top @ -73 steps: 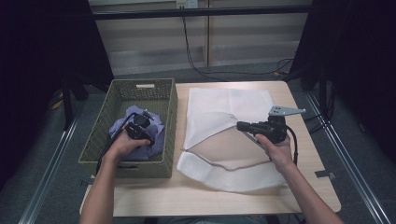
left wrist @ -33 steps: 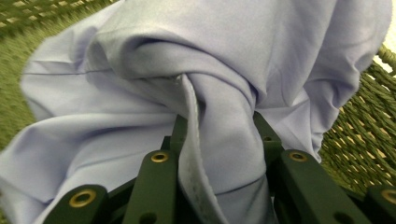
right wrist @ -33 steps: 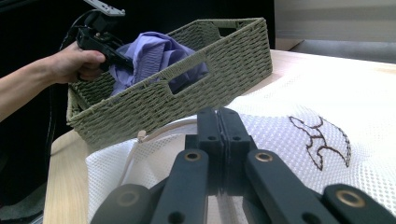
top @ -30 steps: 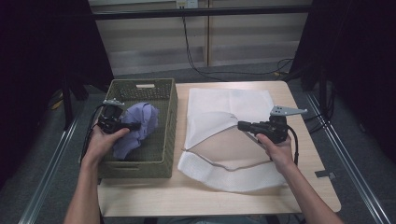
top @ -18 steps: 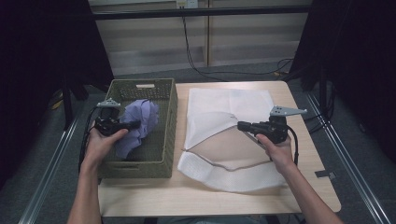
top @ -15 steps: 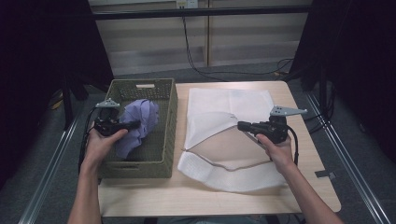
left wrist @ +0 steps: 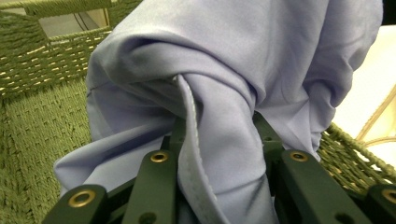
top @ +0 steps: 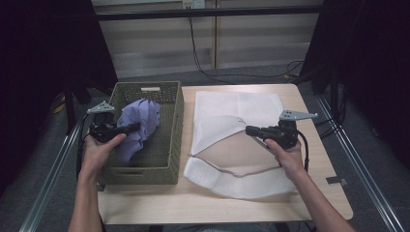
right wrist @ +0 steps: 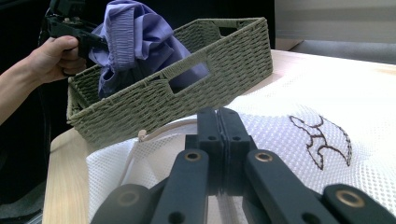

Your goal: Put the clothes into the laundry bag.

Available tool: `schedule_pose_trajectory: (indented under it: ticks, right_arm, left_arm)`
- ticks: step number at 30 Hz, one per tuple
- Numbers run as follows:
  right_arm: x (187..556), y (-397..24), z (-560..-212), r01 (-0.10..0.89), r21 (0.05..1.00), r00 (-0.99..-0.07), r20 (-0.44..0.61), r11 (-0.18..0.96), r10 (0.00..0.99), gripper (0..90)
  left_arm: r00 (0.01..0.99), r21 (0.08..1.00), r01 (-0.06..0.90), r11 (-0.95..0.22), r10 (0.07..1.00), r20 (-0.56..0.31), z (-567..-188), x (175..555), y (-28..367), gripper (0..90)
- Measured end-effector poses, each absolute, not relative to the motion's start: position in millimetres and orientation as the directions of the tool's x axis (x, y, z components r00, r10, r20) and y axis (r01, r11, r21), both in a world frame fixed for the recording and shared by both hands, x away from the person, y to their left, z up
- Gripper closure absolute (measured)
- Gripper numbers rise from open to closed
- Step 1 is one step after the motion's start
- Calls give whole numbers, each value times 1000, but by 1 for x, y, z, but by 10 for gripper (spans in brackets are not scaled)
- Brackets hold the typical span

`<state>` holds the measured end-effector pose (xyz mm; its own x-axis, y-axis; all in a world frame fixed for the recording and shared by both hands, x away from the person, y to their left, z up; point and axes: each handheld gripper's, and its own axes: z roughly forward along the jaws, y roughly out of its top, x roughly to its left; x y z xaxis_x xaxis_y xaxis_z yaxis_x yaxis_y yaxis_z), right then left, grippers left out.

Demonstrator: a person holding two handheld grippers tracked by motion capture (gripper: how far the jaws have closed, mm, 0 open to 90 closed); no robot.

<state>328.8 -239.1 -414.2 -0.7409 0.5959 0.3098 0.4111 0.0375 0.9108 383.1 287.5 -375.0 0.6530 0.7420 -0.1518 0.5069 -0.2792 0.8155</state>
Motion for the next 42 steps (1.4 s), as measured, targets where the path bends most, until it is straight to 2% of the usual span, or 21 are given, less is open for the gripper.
schedule_pose_trajectory:
  ticks: [42]
  right_arm:
    - [328,-238,-413,402,915,-744,302,38,596,893]
  left_arm:
    - [672,920,360,-153,727,-141,-336,349,302,686]
